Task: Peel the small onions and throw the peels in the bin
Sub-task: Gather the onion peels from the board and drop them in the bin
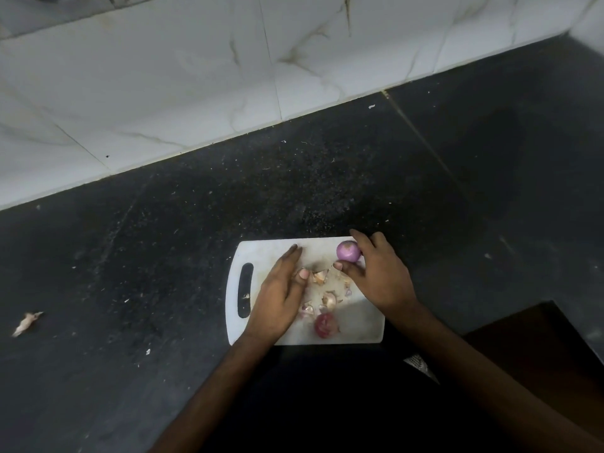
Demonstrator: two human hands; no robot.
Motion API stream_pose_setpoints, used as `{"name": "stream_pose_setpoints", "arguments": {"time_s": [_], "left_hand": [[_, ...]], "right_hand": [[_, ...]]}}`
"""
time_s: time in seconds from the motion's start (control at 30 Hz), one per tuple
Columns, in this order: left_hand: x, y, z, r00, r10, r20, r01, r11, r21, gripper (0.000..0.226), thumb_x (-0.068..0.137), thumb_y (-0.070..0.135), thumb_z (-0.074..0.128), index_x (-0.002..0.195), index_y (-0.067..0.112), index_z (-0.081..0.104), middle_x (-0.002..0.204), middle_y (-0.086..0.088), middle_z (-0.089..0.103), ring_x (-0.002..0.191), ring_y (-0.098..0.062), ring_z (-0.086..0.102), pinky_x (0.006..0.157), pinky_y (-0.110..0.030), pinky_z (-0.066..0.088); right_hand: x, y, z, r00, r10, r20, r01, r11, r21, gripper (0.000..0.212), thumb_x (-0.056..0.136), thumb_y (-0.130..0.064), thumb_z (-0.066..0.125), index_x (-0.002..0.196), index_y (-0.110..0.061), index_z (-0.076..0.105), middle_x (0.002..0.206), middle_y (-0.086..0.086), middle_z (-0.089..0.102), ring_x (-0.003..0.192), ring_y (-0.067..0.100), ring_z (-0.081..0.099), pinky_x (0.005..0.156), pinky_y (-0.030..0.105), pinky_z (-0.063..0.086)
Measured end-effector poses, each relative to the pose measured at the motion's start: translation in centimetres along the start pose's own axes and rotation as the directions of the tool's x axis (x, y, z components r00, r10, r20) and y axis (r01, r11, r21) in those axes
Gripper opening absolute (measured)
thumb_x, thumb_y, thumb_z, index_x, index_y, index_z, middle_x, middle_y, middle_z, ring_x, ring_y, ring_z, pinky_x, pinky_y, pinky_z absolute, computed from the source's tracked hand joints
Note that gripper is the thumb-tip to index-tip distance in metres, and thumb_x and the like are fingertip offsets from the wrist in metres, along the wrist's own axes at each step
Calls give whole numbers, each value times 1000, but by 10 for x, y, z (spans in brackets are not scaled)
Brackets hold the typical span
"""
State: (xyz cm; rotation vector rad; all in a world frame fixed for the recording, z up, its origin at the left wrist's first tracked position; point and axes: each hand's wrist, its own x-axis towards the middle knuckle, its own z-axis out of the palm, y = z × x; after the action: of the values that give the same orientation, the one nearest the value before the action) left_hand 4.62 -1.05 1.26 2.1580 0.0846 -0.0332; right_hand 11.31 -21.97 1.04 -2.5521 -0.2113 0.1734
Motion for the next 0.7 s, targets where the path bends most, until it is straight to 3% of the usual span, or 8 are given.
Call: {"name": "stream_pose_setpoints", "arguments": {"time_s": [0.2, 0.3, 0.43, 0.57, 0.63, 0.7], "left_hand": [[-10, 4, 12, 996, -85, 37, 93, 944, -316, 70, 97, 70, 24, 154, 30, 33, 158, 14, 39, 143, 4, 34, 120, -29, 29], [-7, 6, 14, 995, -88, 50, 100, 916, -388, 77, 93, 78, 24, 154, 31, 34, 158, 13, 40, 145, 0, 35, 119, -31, 31], [-8, 10, 14, 995, -68, 78, 95, 908, -408, 80, 91, 80, 24, 153, 31, 34, 152, 5, 50, 140, -6, 45, 116, -34, 37], [-15, 13, 11, 990, -41, 138, 96, 900, -424, 79, 91, 79, 26, 154, 32, 32, 148, 2, 54, 136, -10, 51, 113, -34, 42], [-22, 14, 9, 986, -33, 161, 103, 888, -448, 78, 92, 78, 27, 154, 31, 33, 150, 2, 52, 138, -13, 50, 113, -37, 42], [-29, 12, 6, 991, -10, 130, 67, 897, -438, 77, 94, 74, 27, 155, 27, 33, 156, 4, 44, 144, -11, 42, 116, -36, 37]], "right_hand": [[-17, 7, 0, 1000, 17, 2, -17, 996, 92, 78, 90, -49, 72, 154, -18, 38, 131, 4, 49, 118, 23, 57, 91, 41, 54], [-25, 7, 4, 997, 49, -67, -37, 986, 165, 80, 94, -40, 71, 158, -14, 29, 134, 7, 54, 123, 23, 53, 100, 41, 50], [-42, 2, 9, 989, 45, -141, -16, 980, 198, 75, 99, -32, 65, 160, -17, 25, 131, 2, 64, 117, 21, 55, 95, 38, 47], [-65, -4, 26, 985, -105, -140, 131, 973, 189, 68, 97, -10, 63, 158, -10, 34, 128, 8, 69, 115, 23, 65, 99, 40, 52], [-77, -7, 33, 971, -225, -78, 235, 958, 161, 65, 97, -6, 59, 157, -4, 34, 137, 12, 66, 123, 26, 64, 105, 35, 49], [-81, -10, 32, 975, -212, -58, 220, 951, 216, 59, 100, -9, 52, 157, -9, 36, 148, 11, 57, 132, 24, 59, 112, 29, 42]]}}
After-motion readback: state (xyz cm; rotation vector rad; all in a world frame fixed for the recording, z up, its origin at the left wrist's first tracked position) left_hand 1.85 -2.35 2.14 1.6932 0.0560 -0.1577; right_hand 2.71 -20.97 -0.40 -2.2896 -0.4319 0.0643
